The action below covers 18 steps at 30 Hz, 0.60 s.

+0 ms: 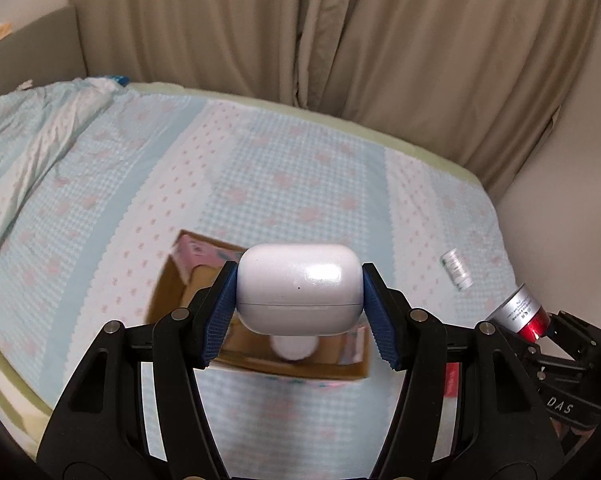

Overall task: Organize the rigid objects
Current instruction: 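Grasp the red-and-silver jar with the right tool while the left tool grasps the white earbud case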

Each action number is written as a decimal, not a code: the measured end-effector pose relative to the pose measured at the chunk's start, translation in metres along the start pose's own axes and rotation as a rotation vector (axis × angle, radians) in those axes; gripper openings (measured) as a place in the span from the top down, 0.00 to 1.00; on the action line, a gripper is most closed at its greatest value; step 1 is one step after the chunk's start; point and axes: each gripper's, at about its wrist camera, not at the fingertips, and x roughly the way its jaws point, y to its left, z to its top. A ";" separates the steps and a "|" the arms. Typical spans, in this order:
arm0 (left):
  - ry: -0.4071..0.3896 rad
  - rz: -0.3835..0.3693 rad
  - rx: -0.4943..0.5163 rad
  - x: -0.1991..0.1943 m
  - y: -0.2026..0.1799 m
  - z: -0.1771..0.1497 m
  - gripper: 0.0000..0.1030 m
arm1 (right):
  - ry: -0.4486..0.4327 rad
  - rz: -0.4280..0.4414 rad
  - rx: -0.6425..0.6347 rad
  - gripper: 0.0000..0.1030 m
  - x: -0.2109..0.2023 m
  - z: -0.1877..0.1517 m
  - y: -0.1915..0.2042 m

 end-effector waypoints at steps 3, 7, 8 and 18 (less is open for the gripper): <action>0.036 -0.019 0.018 0.015 0.032 0.005 0.45 | 0.034 -0.013 0.042 0.51 0.022 0.001 0.023; 0.096 -0.038 0.069 0.046 0.070 0.011 0.45 | 0.071 -0.049 0.125 0.51 0.052 -0.001 0.048; 0.114 -0.039 0.083 0.055 0.079 0.012 0.45 | 0.078 -0.058 0.144 0.51 0.059 -0.002 0.053; 0.267 -0.052 0.173 0.150 0.123 0.006 0.45 | 0.189 -0.122 0.262 0.51 0.134 -0.020 0.079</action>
